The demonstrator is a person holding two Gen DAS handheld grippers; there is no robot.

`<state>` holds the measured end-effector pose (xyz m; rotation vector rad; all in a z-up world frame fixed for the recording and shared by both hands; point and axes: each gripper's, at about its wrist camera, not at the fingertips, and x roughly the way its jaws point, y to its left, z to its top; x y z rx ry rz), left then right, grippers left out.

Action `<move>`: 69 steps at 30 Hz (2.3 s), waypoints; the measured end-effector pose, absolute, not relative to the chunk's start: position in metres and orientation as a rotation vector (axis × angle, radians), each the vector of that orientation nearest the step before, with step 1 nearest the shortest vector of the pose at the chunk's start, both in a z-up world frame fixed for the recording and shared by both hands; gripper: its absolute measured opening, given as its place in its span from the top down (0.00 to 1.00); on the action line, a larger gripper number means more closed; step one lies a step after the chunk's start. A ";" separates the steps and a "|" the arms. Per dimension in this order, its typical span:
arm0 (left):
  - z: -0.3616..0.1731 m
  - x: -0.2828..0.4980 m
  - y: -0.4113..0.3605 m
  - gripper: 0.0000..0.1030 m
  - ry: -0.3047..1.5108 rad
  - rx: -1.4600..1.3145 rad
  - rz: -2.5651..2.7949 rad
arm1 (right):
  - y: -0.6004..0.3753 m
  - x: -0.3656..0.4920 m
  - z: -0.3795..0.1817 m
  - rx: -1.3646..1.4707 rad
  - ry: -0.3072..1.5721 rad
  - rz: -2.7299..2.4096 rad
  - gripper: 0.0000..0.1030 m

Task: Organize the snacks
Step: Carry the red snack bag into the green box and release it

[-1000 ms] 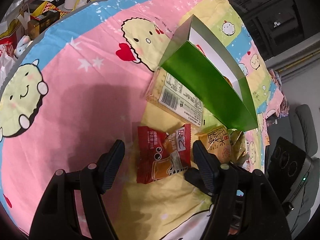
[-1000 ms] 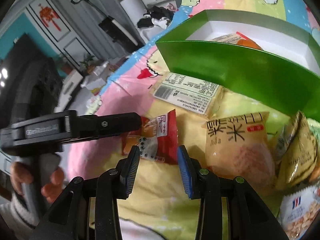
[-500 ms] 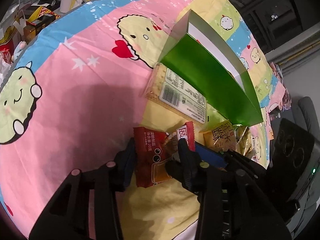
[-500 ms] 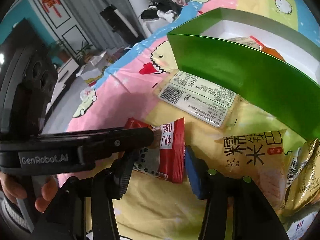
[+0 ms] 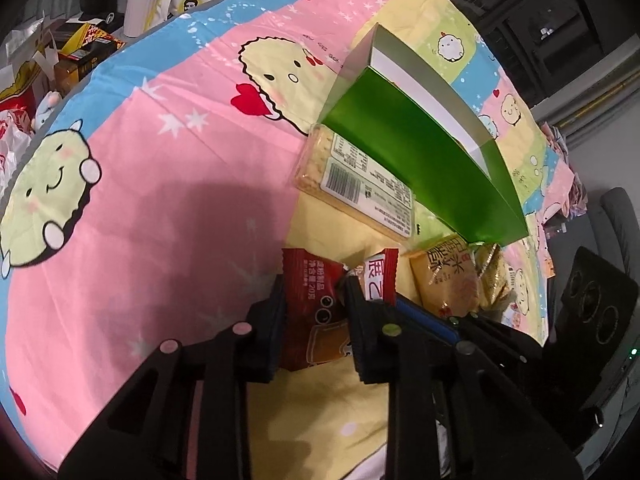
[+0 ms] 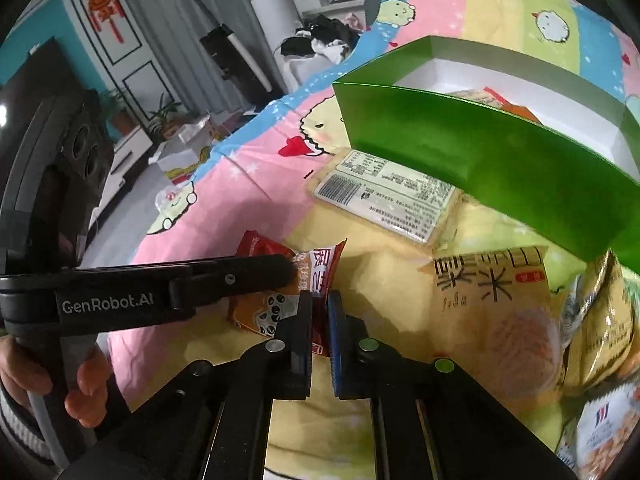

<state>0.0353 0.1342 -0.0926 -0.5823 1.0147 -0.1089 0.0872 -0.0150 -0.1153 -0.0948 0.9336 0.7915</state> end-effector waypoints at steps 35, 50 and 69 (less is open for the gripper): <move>-0.010 0.014 0.021 0.74 0.887 -0.258 -0.281 | -0.131 0.030 -0.048 0.117 0.731 0.686 0.92; 0.006 0.023 -0.011 0.74 0.849 -0.154 -0.304 | -0.160 0.030 -0.043 0.191 0.669 0.657 0.92; 0.018 0.045 -0.027 0.74 0.802 -0.093 -0.314 | -0.172 0.045 -0.035 0.217 0.621 0.634 0.92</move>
